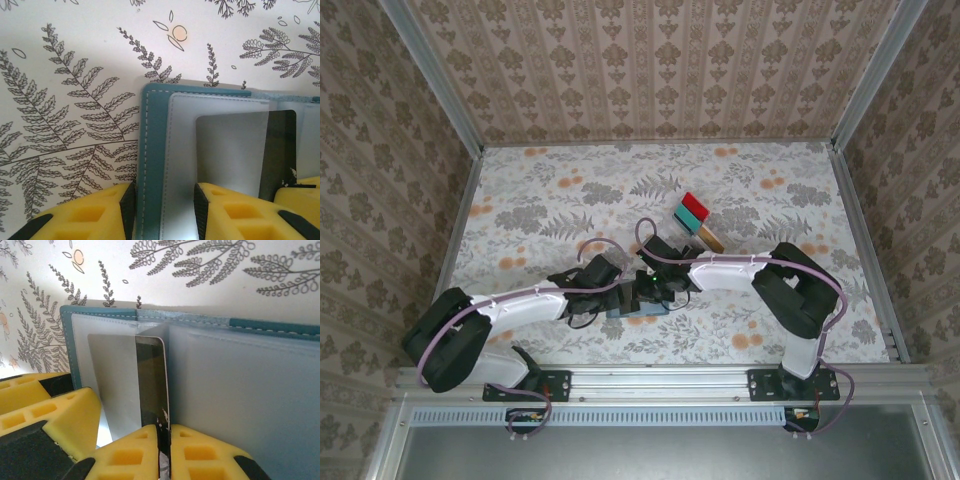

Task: Put the credit cards into the card holder
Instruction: Insert the credit card into the card slot.

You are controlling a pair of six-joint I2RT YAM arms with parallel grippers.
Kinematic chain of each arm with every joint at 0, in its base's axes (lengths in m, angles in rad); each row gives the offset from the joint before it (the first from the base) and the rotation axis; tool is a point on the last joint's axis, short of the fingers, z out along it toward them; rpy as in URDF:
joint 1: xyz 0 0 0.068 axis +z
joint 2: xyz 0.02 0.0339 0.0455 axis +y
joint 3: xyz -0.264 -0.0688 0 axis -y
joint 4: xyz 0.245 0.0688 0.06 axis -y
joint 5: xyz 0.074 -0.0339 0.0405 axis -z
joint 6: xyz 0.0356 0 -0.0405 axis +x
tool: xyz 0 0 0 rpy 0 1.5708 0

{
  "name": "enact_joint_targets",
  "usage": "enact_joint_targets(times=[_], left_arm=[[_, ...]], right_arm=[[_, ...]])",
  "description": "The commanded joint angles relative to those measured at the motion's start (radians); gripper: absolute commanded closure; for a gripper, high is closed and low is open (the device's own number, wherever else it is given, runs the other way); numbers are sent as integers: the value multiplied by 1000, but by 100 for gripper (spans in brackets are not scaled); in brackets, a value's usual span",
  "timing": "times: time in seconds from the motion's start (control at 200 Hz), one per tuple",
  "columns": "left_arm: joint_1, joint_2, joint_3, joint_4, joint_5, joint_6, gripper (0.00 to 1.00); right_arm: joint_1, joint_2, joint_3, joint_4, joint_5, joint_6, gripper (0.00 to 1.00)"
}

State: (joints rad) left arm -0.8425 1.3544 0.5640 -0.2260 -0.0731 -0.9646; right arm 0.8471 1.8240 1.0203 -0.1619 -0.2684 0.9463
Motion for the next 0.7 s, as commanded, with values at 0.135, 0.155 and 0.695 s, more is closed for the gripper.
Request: enact_joint_targets(times=[0.135,0.155,0.695], left_arm=[[-3,11,-19,52,81,6,62],[-3,14,-19,55,83,5,62],[-10,1,-30,18,39,-21,63]], right_arm=[[-2,21,12,29,-8,54,90],[-3,22,12,35,-9,60,90],[-5,20,62,-86,15,-38,75]])
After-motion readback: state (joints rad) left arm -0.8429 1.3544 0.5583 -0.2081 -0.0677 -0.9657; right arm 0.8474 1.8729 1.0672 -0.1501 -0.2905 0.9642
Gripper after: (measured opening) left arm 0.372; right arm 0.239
